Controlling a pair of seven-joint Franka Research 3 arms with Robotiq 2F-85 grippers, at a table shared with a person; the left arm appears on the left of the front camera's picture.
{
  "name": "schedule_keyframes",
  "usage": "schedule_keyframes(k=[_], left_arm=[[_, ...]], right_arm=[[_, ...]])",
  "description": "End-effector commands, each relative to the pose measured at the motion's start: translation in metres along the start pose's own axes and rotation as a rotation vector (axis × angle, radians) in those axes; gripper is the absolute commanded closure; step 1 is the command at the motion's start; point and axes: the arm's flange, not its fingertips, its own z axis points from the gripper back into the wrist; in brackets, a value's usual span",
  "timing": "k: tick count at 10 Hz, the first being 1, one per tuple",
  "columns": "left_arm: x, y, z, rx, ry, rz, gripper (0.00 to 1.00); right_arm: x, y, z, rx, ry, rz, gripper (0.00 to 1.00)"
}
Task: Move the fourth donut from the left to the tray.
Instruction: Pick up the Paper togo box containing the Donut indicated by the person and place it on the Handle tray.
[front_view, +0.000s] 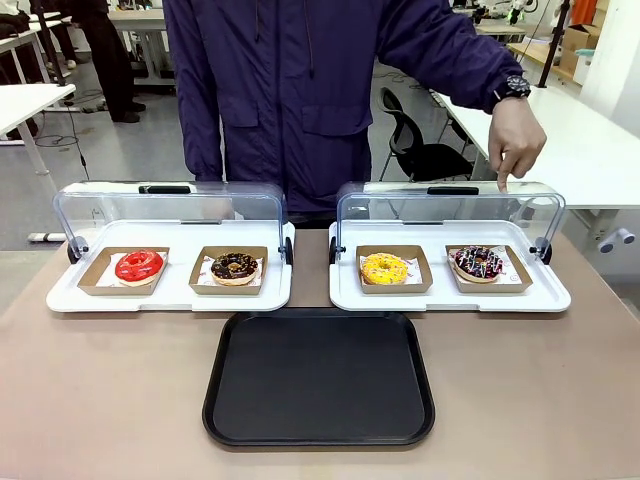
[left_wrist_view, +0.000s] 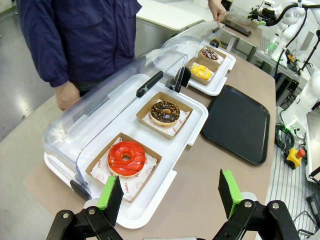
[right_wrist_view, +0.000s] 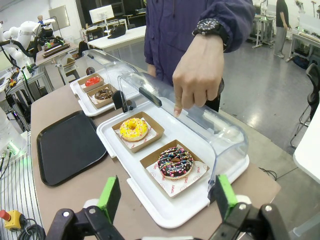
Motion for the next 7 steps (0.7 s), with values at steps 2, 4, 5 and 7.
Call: schedule_keyframes(k=[2,4,5,7], left_arm=[[0.001,-0.001,0.002,-0.011,0.010,-0.005,0.00],[0.001,-0.001,0.002,-0.011,0.010,-0.005,0.00],[0.001,-0.001,0.002,-0.011,0.010,-0.005,0.00],[0.001,-0.001,0.002,-0.011,0.010,-0.005,0.00]], right_arm=[[0.002,0.000,0.000,0.005,-0.006,0.007,0.00],[0.012,0.004,-0.013,0.047,0.058,0.068,0.00],[0.023,0.006,-0.029,0.080,0.120,0.129,0.00],[0.036,0.013,-0.063,0.129,0.253,0.243,0.00]])
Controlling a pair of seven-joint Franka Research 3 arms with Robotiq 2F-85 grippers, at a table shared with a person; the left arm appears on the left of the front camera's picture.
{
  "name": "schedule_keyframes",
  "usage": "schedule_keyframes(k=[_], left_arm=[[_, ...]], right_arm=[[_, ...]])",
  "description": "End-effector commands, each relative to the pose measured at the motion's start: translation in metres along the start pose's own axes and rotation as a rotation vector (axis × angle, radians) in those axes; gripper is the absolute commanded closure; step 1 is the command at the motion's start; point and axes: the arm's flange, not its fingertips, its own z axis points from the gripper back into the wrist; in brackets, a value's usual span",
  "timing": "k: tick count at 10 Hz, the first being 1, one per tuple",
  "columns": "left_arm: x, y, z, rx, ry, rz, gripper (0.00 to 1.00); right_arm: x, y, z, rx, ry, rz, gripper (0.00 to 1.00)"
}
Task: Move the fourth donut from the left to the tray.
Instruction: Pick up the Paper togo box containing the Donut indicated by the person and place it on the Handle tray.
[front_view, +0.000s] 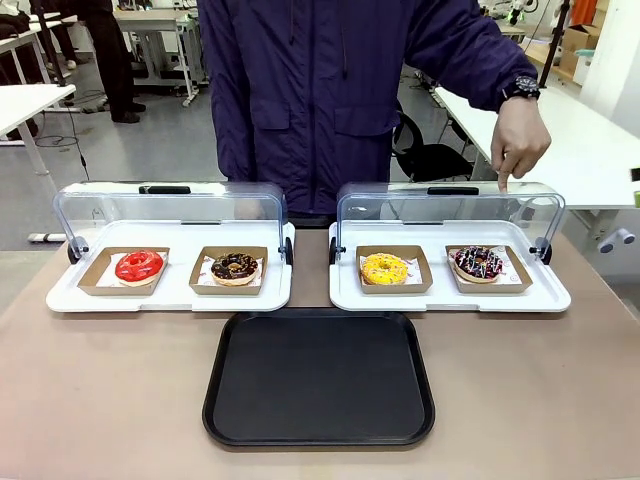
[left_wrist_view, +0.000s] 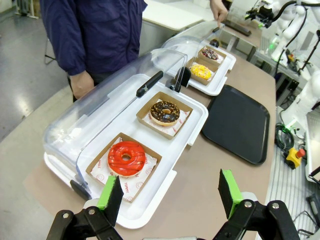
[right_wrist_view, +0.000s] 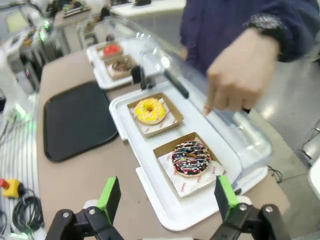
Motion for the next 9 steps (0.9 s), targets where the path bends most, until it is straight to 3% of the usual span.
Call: schedule_keyframes(k=[1,4,9], left_arm=[[0.001,-0.001,0.002,-0.010,0.009,-0.005,0.00],[0.001,-0.001,0.002,-0.010,0.009,-0.005,0.00],[0.001,-0.001,0.002,-0.010,0.009,-0.005,0.00]], right_arm=[[0.010,0.005,-0.026,0.033,0.153,0.152,0.00],[0.014,0.026,-0.085,0.021,0.396,0.340,0.00],[-0.009,0.039,-0.167,0.015,0.595,0.440,0.00]])
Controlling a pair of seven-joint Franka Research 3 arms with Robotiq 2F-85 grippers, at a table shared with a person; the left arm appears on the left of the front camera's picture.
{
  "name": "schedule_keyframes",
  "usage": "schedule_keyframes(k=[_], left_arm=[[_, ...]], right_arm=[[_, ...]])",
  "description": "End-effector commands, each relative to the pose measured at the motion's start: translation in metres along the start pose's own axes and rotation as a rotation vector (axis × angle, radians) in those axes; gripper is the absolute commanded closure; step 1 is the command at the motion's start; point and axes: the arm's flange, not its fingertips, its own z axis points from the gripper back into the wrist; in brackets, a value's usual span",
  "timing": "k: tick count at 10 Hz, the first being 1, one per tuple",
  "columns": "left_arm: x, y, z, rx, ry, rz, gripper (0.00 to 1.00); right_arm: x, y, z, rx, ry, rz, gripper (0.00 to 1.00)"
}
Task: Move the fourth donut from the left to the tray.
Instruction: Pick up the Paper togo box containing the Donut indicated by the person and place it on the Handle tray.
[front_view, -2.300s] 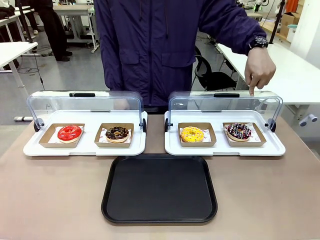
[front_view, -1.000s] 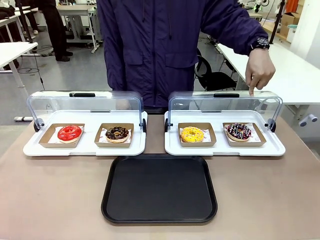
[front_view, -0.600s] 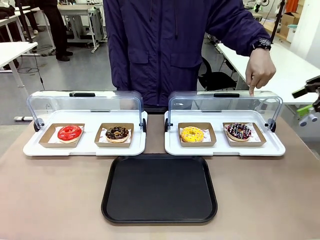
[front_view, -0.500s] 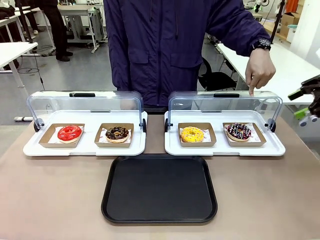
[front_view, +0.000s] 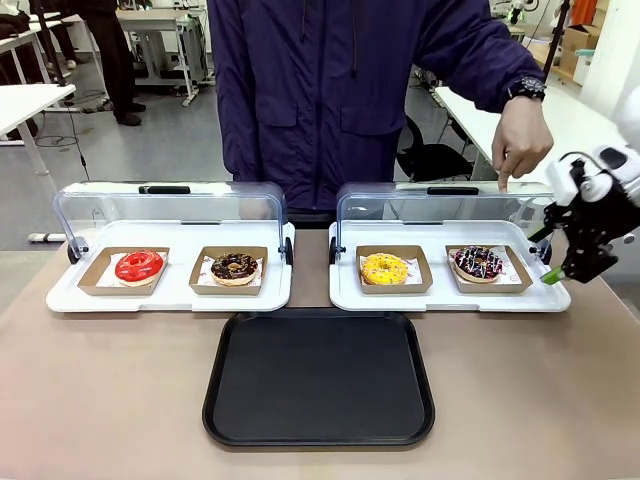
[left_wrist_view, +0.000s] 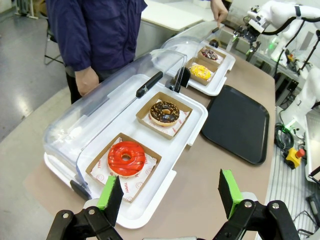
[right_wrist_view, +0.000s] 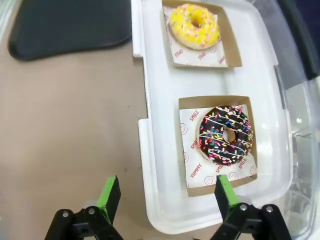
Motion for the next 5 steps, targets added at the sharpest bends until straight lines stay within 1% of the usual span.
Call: schedule_keyframes(k=[1,2,3,5], left_arm=[[0.001,-0.001,0.001,-0.009,0.010,-0.005,0.00],[0.001,-0.001,0.001,-0.009,0.010,-0.005,0.00],[0.001,-0.001,0.001,-0.009,0.010,-0.005,0.00],[0.001,-0.001,0.001,-0.009,0.010,-0.005,0.00]], right_arm=[[0.001,-0.002,-0.017,-0.058,0.080,0.011,0.00],[0.000,-0.001,-0.023,-0.055,0.094,0.011,0.00],[0.000,0.000,-0.010,-0.021,0.030,0.010,0.00],[0.000,0.000,-0.010,-0.021,0.030,0.010,0.00]])
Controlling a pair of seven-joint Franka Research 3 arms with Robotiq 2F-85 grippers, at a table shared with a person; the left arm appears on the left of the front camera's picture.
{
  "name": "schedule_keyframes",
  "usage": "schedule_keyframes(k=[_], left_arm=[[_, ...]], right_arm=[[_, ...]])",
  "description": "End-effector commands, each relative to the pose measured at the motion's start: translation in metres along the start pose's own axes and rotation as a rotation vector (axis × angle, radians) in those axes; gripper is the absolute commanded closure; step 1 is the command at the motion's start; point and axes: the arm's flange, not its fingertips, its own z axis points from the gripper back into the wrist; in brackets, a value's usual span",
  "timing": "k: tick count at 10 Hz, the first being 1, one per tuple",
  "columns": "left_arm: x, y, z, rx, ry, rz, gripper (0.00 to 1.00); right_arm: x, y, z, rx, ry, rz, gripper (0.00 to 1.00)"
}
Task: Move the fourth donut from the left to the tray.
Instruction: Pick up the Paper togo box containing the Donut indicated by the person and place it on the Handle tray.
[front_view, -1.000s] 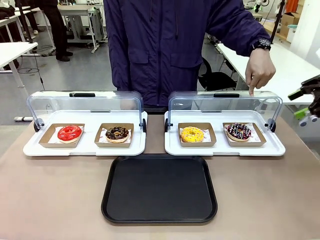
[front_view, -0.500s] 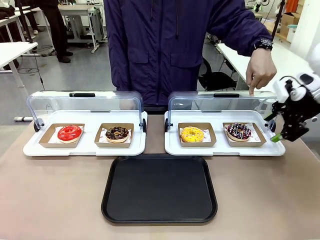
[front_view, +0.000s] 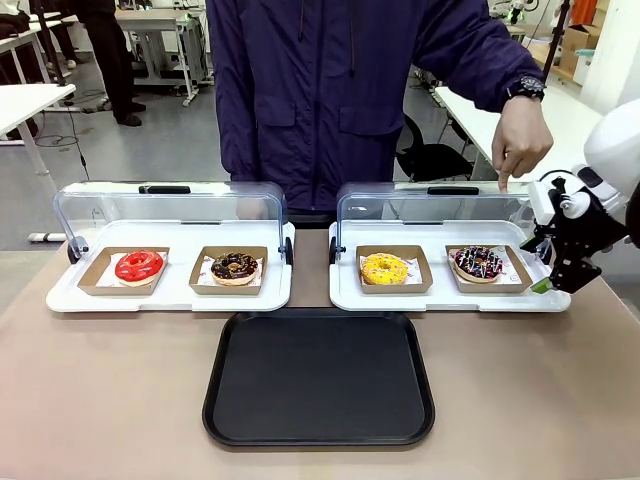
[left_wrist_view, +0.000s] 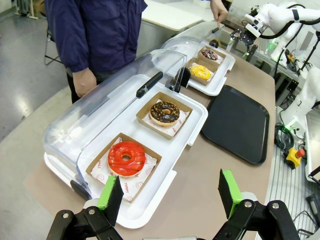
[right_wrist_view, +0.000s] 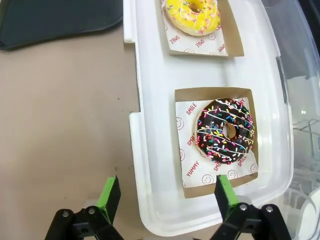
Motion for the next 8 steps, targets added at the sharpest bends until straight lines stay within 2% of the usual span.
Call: schedule_keyframes(k=[1,3,8], left_arm=[[0.001,-0.001,0.001,-0.009,0.010,-0.004,0.00],[0.001,-0.001,0.001,-0.009,0.010,-0.004,0.00],[0.001,-0.001,0.001,-0.009,0.010,-0.004,0.00]], right_arm=[[0.002,-0.001,0.006,0.008,-0.014,-0.001,0.00],[0.000,0.000,0.001,0.002,-0.003,-0.001,0.00],[0.000,-0.012,-0.030,-0.060,0.109,0.011,0.00]])
